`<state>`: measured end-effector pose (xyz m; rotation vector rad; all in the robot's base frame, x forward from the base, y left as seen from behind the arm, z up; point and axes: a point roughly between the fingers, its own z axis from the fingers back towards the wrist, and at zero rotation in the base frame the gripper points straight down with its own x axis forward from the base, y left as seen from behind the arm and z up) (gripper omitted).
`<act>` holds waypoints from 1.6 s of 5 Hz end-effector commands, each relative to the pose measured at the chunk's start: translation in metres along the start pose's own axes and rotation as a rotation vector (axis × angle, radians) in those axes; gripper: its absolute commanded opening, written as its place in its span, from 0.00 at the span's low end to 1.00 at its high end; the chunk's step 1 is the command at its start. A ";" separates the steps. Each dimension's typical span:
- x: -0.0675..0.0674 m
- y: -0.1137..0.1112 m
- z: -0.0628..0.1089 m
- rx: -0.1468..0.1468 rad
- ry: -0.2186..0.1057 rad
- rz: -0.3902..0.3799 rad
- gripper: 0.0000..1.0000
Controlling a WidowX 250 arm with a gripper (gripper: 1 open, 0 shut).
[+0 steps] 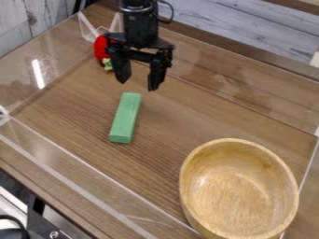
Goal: Put the green block in the brown bowl
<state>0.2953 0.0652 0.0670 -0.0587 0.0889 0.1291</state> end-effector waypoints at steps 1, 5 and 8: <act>0.010 0.003 0.008 0.018 -0.040 -0.022 1.00; 0.006 -0.001 -0.044 0.048 0.021 0.023 0.00; 0.000 -0.021 -0.024 0.022 0.024 -0.020 0.00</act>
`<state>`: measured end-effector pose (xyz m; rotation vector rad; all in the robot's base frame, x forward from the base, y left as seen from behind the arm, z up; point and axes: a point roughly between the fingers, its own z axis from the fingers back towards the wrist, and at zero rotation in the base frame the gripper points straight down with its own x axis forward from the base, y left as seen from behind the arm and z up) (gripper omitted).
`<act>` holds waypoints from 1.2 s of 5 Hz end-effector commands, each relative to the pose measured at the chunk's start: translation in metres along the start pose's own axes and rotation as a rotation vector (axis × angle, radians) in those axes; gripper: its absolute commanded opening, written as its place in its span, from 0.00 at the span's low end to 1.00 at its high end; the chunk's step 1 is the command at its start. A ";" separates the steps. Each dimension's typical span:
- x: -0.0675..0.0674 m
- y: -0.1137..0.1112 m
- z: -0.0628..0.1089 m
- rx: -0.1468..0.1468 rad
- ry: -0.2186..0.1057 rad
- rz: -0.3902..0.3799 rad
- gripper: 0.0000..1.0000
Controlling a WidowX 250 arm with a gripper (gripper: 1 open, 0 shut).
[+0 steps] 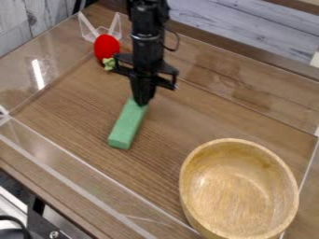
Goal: Put the green block in the brown bowl
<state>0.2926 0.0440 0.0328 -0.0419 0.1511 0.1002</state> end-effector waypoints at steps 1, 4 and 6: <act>-0.004 -0.019 0.033 -0.015 -0.043 0.023 0.00; -0.024 -0.010 0.040 -0.027 -0.019 0.055 1.00; -0.032 0.004 0.041 -0.020 -0.010 0.095 1.00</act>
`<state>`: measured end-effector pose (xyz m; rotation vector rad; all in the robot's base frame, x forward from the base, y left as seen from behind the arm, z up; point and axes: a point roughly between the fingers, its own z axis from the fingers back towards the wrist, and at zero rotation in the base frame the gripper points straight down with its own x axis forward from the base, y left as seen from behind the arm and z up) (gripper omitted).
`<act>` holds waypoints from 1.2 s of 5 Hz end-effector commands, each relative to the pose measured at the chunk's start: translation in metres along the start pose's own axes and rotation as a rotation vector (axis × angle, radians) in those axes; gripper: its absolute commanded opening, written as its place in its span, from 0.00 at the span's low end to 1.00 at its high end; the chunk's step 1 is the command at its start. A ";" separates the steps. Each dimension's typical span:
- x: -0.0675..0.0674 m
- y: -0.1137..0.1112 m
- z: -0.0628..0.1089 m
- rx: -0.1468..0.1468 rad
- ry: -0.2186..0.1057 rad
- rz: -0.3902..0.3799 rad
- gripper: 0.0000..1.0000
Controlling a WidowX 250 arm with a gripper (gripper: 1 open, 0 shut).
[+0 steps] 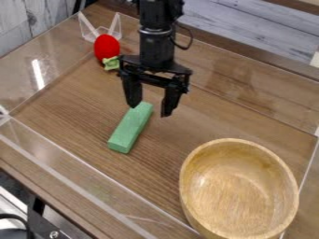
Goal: Put the green block in the brown bowl
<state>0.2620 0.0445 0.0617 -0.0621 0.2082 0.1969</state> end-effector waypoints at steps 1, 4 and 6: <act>0.002 0.007 0.012 0.006 -0.061 0.015 1.00; -0.014 0.022 -0.021 -0.003 -0.025 0.004 1.00; -0.020 0.006 -0.027 -0.012 -0.027 -0.104 0.00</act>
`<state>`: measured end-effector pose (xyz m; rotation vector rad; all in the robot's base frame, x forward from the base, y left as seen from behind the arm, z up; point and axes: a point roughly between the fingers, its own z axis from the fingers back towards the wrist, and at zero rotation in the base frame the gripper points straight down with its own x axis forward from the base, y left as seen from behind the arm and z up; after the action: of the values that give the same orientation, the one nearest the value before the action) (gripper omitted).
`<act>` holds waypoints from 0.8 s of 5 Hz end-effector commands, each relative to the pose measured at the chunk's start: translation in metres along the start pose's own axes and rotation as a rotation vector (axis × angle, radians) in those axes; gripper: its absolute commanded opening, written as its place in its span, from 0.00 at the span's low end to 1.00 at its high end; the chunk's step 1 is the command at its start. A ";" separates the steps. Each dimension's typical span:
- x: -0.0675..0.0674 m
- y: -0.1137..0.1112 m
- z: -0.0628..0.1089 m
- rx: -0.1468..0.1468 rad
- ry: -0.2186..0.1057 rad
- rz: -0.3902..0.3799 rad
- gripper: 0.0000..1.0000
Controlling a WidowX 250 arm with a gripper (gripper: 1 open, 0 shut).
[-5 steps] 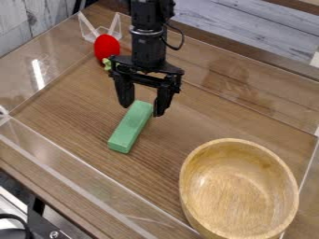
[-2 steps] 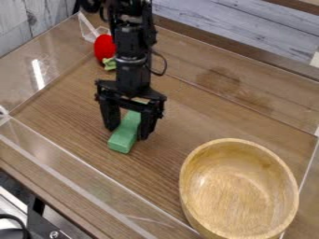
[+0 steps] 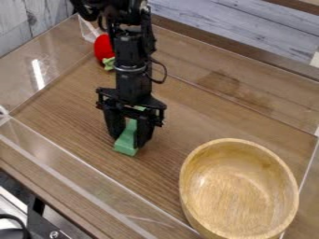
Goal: Put the green block in the brown bowl
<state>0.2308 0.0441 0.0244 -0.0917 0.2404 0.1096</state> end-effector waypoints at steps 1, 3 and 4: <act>0.001 0.006 0.022 -0.030 -0.069 0.016 0.00; -0.002 0.021 0.035 -0.093 -0.084 0.068 1.00; 0.001 0.032 0.031 -0.097 -0.088 0.097 0.00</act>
<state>0.2277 0.0748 0.0421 -0.1836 0.1930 0.2250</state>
